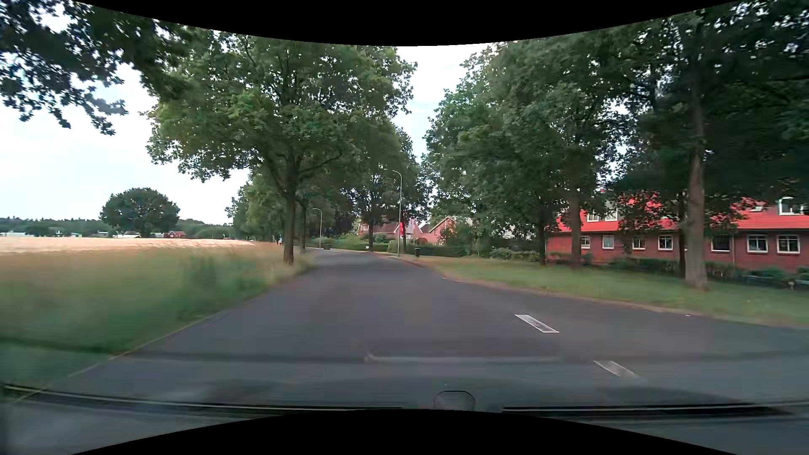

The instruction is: Follow the waypoints while adhering to traffic rules and regulations

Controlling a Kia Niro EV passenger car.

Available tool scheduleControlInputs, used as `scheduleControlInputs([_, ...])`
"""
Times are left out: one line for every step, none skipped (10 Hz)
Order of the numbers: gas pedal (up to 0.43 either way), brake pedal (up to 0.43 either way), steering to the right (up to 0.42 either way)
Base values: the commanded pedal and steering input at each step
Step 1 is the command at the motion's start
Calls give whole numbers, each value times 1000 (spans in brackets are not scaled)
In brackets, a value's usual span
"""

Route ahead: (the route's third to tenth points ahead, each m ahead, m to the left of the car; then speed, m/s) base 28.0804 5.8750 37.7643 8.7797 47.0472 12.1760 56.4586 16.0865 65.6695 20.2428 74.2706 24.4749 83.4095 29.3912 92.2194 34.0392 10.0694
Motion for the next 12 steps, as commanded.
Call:
scheduleControlInputs([157, 0, -41])
scheduleControlInputs([157, 0, -41])
scheduleControlInputs([157, 0, -41])
scheduleControlInputs([157, 0, -41])
scheduleControlInputs([157, 0, -41])
scheduleControlInputs([157, 0, -41])
scheduleControlInputs([157, 0, -42])
scheduleControlInputs([157, 0, -43])
scheduleControlInputs([157, 0, -43])
scheduleControlInputs([157, 0, -42])
scheduleControlInputs([157, 0, -42])
scheduleControlInputs([157, 0, -42])
